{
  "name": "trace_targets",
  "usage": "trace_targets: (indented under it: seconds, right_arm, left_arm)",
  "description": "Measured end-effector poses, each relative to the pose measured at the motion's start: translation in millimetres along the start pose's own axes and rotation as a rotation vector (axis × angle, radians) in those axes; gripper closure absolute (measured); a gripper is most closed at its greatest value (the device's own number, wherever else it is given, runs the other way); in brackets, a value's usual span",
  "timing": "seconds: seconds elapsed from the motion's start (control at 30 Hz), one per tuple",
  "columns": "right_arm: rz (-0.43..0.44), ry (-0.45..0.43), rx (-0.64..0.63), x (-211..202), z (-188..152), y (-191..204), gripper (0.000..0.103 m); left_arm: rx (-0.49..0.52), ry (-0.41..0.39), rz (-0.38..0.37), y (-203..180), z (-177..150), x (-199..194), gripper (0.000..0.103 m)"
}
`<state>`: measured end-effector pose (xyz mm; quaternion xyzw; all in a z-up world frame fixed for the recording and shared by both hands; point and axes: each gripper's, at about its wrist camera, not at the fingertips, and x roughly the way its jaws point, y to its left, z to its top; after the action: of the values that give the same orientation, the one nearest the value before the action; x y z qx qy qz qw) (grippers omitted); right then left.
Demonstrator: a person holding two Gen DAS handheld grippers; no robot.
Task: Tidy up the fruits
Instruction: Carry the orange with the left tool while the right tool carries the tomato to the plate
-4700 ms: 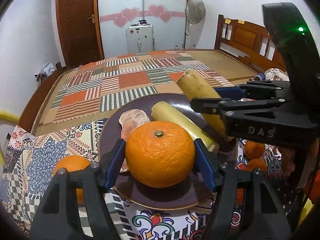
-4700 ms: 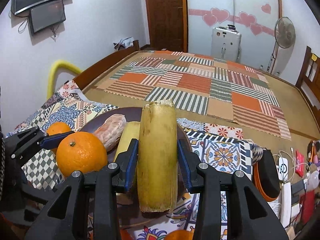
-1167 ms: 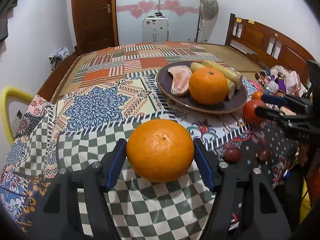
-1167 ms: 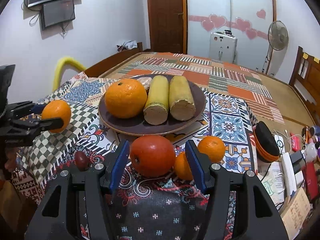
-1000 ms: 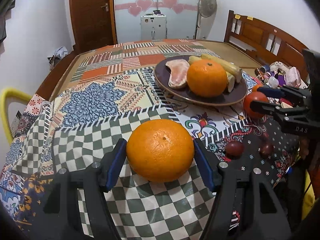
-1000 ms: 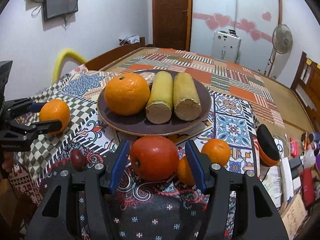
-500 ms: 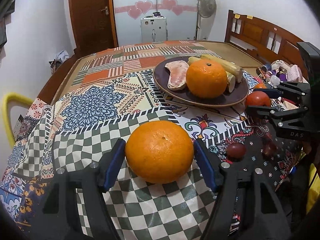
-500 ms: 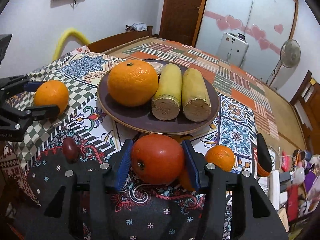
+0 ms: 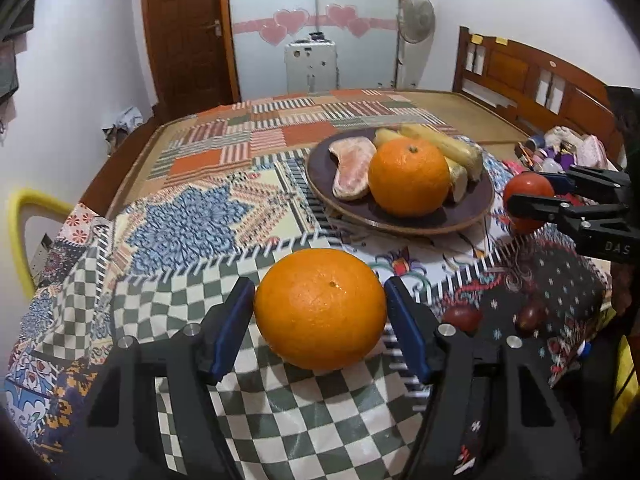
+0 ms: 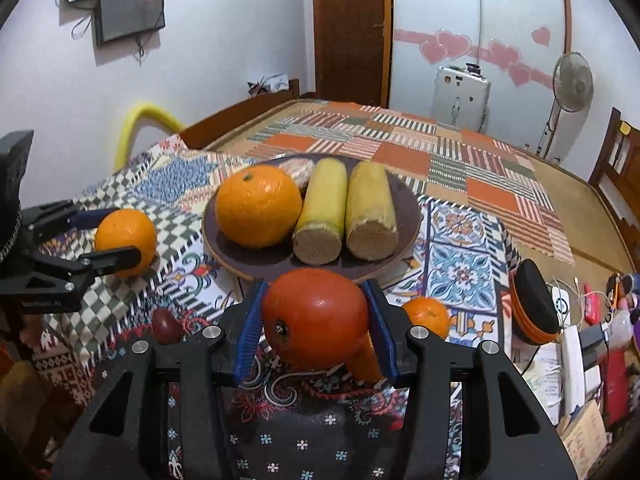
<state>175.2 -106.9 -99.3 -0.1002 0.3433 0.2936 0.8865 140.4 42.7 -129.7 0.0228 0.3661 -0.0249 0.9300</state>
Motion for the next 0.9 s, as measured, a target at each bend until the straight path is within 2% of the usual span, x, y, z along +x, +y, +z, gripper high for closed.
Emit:
trace_targets:
  seconds: [0.43, 0.9]
  right_arm:
    - [-0.018, -0.101, 0.052, -10.7, 25.5, -29.0, 0.058]
    - [-0.055, -0.143, 0.07, -1.4, 44.5, -54.8, 0.058]
  left_arm:
    - [-0.009, -0.12, -0.009, -6.5, 67.3, -3.3, 0.037]
    - [-0.026, -0.092, -0.038, -26.9, 122.0, 47.1, 0.037]
